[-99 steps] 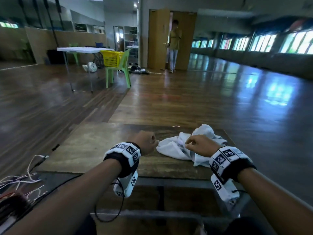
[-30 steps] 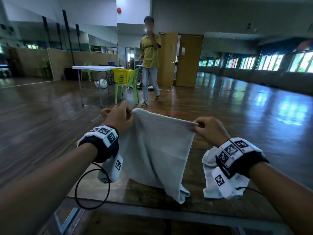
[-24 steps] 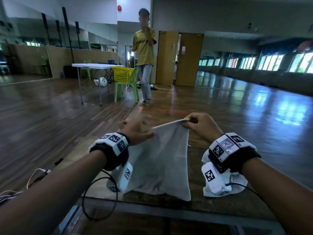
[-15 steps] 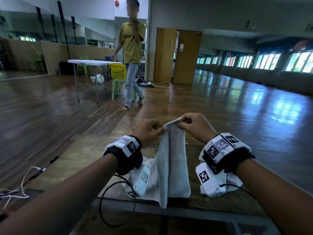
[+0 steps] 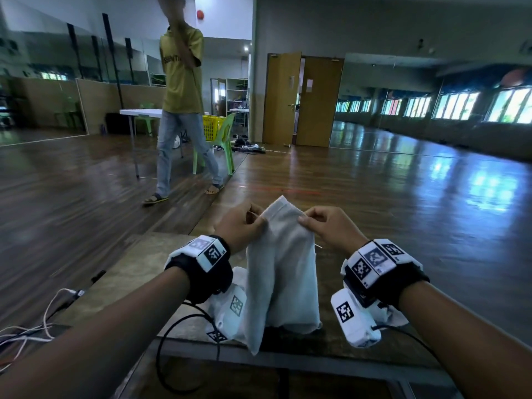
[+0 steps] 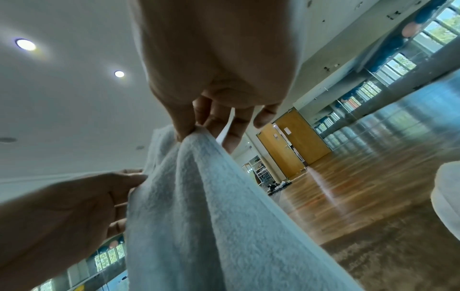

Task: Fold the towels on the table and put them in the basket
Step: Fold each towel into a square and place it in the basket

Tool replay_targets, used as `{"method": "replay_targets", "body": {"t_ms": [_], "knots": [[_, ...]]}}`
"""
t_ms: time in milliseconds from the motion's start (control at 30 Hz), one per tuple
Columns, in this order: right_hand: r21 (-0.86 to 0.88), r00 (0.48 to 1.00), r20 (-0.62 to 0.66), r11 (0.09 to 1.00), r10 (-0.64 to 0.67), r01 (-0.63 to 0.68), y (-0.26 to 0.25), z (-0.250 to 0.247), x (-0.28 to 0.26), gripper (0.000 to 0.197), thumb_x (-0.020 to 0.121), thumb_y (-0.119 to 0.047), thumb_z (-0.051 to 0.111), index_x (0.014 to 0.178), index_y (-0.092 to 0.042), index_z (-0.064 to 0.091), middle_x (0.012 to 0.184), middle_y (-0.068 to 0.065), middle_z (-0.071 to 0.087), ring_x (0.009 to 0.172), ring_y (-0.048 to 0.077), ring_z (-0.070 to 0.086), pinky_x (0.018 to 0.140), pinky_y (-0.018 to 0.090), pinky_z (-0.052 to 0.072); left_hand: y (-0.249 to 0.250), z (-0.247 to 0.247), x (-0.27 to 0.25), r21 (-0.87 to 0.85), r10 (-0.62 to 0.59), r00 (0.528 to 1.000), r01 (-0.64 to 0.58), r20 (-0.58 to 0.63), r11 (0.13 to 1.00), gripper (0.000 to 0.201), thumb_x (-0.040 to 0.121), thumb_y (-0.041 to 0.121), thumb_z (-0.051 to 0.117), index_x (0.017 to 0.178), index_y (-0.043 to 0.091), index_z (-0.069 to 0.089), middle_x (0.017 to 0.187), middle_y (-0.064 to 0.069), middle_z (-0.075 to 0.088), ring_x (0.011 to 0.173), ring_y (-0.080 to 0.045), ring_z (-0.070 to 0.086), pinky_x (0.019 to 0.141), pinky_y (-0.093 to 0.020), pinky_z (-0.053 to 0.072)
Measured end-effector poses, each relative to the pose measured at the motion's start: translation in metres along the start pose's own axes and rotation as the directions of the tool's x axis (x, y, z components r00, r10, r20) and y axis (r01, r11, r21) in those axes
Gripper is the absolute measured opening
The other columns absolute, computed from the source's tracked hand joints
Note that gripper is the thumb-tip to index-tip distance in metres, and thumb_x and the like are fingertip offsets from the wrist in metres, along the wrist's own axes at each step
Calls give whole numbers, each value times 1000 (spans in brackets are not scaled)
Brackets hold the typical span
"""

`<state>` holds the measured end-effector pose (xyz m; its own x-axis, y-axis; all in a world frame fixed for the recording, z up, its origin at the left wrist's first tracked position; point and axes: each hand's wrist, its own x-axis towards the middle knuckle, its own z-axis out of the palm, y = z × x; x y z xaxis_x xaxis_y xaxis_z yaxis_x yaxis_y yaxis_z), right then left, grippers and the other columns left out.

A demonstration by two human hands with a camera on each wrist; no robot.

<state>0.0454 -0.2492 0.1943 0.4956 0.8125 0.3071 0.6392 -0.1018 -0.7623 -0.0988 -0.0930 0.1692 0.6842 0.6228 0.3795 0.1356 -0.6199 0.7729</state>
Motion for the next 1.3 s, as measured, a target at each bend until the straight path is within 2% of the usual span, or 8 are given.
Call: {"method": "replay_targets", "body": {"t_ms": [133,367,567,900,1000,1067,1200,1300], "knots": [[-112,999,22,993,-30,32,1,5,6,38,61,-68,57,80,-37,69,82,-7,72,86,15,67,93,52,45,13,4,-7,-87,91,996,-90,8,992,27,77,39,68,93,17,64,67,12,56,63,-3,52,65,-22,43],[-128,995,95,991,-11,23,0,10,-6,40,57,-70,58,80,-39,68,81,-8,72,89,14,65,97,56,39,22,-10,-5,20,173,981,-172,-83,985,11,82,35,63,80,25,66,65,13,57,64,-2,52,64,-18,41],[-136,988,153,991,4,17,15,2,-19,4,79,-27,71,76,-27,69,84,-1,73,82,14,66,89,42,50,11,-45,8,168,168,967,-137,-190,976,14,80,50,59,71,40,60,73,13,63,73,-9,59,85,-41,49],[-487,991,37,868,129,-95,42,-6,-19,11,79,-31,62,71,-38,59,76,-14,65,90,5,58,85,34,21,9,-84,11,177,174,924,-118,-342,977,13,77,55,51,75,45,59,70,19,59,77,-15,59,88,-52,47],[-434,996,-19,897,85,-85,43,-13,-16,5,83,-32,62,79,-32,65,83,-13,68,91,6,60,92,23,27,10,-90,8,154,116,865,-46,-489,987,12,80,45,51,74,36,57,67,20,55,79,-19,59,90,-55,44],[-358,998,-55,932,40,-57,42,-13,-9,6,82,-36,62,77,-35,65,81,-14,69,89,7,62,98,38,37,6,-84,6,168,63,835,36,-547,985,6,84,32,53,83,35,57,72,18,56,81,-18,57,94,-52,41],[-344,995,-38,936,-89,71,20,4,3,19,71,-58,48,74,-44,61,81,-17,68,89,4,61,94,50,38,-10,-43,-6,299,120,977,-64,-175,952,47,70,57,47,111,39,58,110,6,64,105,-19,56,101,-44,38],[-457,985,19,875,-169,159,0,16,9,9,83,-44,56,77,-39,61,85,-16,68,92,5,59,97,48,28,2,-3,-24,284,79,987,-117,143,952,30,78,50,62,103,34,64,103,13,64,103,-6,54,98,-33,31]]}}
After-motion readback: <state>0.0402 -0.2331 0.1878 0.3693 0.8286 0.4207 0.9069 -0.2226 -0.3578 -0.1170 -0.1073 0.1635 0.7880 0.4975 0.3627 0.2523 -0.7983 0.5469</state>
